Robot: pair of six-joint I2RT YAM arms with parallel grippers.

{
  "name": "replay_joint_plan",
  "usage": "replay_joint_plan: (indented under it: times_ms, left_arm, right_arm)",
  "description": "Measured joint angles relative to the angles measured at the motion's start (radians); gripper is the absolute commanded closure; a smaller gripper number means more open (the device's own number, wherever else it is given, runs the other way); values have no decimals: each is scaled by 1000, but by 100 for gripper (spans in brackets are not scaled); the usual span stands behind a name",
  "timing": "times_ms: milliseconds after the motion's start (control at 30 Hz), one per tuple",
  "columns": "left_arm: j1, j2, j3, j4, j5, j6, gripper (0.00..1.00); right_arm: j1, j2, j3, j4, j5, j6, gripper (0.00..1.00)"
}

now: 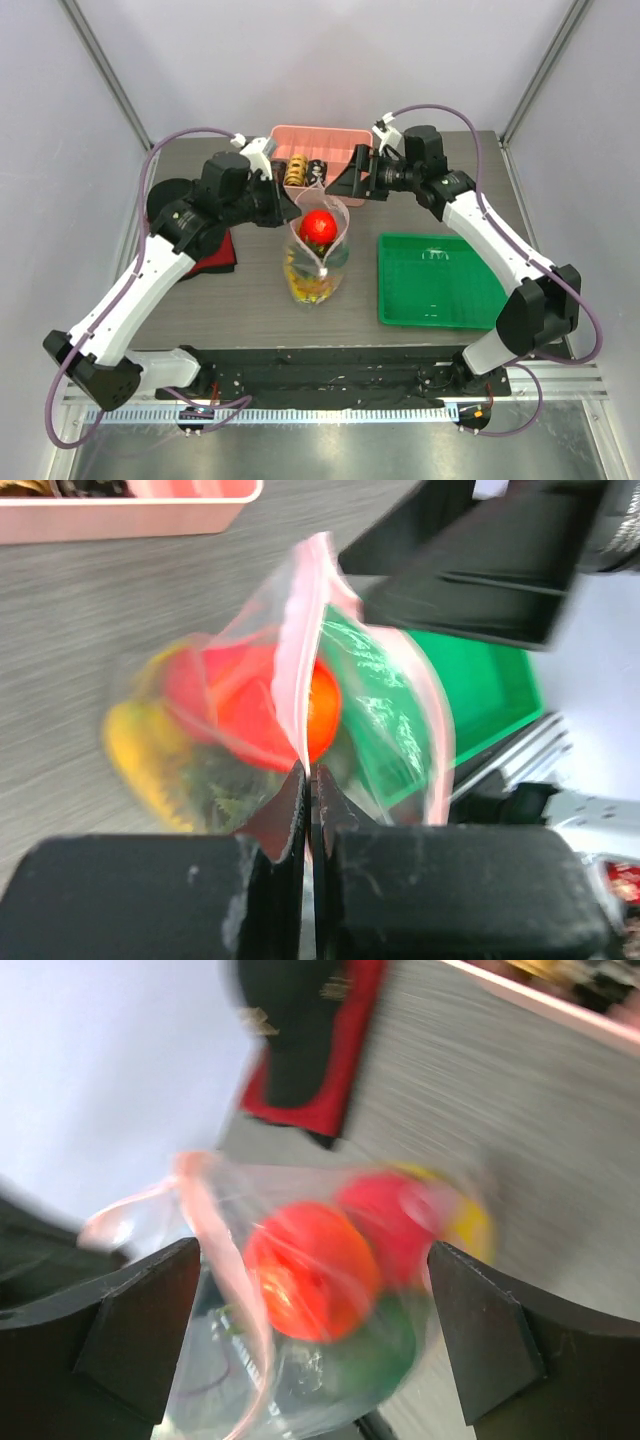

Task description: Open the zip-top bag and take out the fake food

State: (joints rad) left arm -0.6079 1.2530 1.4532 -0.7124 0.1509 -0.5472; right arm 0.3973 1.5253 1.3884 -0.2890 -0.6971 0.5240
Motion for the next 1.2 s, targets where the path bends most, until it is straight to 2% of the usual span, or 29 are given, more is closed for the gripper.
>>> replay_joint_plan:
  times_ms: [167,233,267,333,367,400,467,500,633,767,833,867,1000,1133,1200]
  left_arm:
    - [-2,-5,-84,125,11,-82,100]
    - [-3,20,-95,169,26,-105,100]
    - [-4,33,-102,196,35,-117,100]
    - [-5,51,-108,223,44,-131,100]
    - [-5,58,-108,233,48,-135,100]
    - [-5,61,-108,243,51,-137,100]
    - [-6,61,-108,256,52,-143,100]
    - [-6,60,-108,264,51,-146,100]
    - [-6,60,-109,276,54,-153,100]
    - [-8,60,-109,281,55,-154,100]
    - [-10,60,-109,282,55,-153,100]
    - [-11,60,-109,282,55,-153,100]
    - [-12,49,-124,289,55,-153,100]
    - [-12,36,-131,290,55,-153,100]
    - [-13,29,-133,290,55,-153,100]
  right_arm:
    - [2,-12,85,-310,272,17,0]
    - [11,-14,149,-427,351,12,5]
    - [18,-16,185,-471,394,5,19]
    - [53,-28,256,-537,464,-7,37]
    - [78,-35,287,-557,485,-9,63]
    - [102,-42,312,-569,494,-6,73]
    - [154,-54,359,-583,507,11,82]
    - [176,-60,370,-586,511,22,84]
    - [222,-55,369,-610,542,55,82]
    - [263,-19,362,-613,576,70,67]
    - [277,-6,343,-608,578,84,65]
    - [284,-2,325,-601,579,89,60]
    - [297,22,259,-594,605,118,52]
    - [297,51,226,-578,640,134,38]
    - [296,52,204,-559,652,134,36]
